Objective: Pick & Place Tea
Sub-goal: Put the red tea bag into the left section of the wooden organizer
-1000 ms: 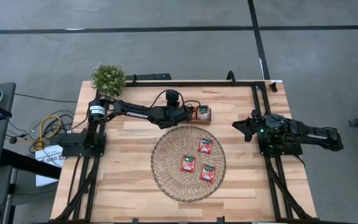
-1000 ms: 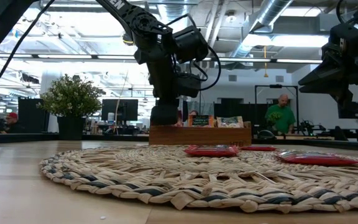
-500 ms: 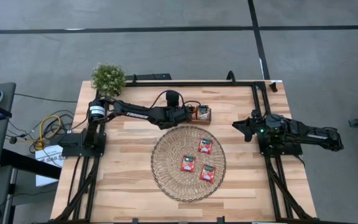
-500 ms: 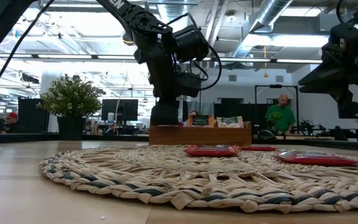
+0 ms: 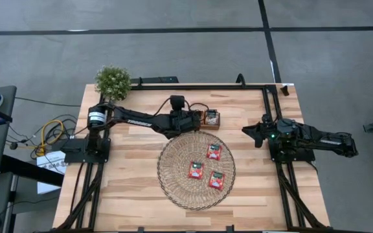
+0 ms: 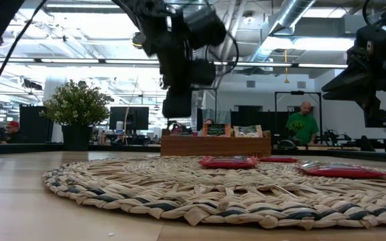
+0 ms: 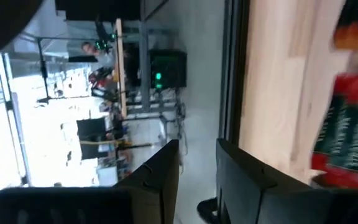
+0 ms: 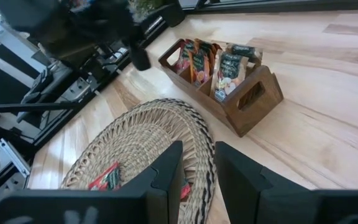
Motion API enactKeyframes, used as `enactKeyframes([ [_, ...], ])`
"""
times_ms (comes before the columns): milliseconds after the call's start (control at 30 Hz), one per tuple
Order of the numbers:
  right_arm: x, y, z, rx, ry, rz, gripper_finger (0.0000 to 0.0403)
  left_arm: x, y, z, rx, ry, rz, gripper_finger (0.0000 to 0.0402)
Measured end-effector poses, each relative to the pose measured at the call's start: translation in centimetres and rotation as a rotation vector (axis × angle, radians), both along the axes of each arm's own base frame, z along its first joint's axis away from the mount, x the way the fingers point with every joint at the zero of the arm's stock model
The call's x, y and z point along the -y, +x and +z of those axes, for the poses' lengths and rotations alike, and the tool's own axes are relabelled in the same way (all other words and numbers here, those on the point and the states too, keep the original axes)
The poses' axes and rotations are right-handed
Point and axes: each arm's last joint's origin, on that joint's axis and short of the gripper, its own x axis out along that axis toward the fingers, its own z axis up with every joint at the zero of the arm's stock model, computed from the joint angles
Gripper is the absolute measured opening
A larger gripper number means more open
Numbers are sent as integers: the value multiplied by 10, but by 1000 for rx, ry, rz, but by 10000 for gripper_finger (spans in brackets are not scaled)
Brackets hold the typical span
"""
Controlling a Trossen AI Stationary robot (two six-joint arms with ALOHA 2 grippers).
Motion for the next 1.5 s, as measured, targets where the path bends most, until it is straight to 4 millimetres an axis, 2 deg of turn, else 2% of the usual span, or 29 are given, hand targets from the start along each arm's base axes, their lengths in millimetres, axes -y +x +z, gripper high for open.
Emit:
enactKeyframes([
  [167, -1, 0, 0, 3, 15, 23, 87, 39, -2, 26, 159, -130, -150, 99],
  [300, -2, 1, 1, 9, 10, 85, 87, 72, -8, 45, 313, -324, -276, 99],
  [400, -4, 2, 4, 37, -22, 151, 87, 91, -15, 55, 439, -520, -304, 99],
  [567, -4, 4, 9, 85, -63, 181, 87, 118, -24, 56, 570, -879, -264, 99],
  [700, -4, 4, 9, 83, -63, 183, 87, 135, -22, 47, 563, -1013, -271, 99],
  [867, -4, 3, 8, 75, -62, 183, 87, 145, -16, 37, 512, -1020, -348, 99],
  [967, -4, 3, 8, 68, -60, 183, 87, 148, -11, 32, 484, -1081, -405, 99],
  [1200, -4, 3, 6, 47, -56, 183, 87, 151, -6, 29, 437, -1118, -510, 99],
  [1400, -4, 3, 5, 36, -54, 184, 87, 154, 6, 23, 494, -1118, -558, 99],
  [1500, -4, 3, 4, 29, -53, 184, 87, 155, 10, 12, 508, -1132, -538, 99],
])
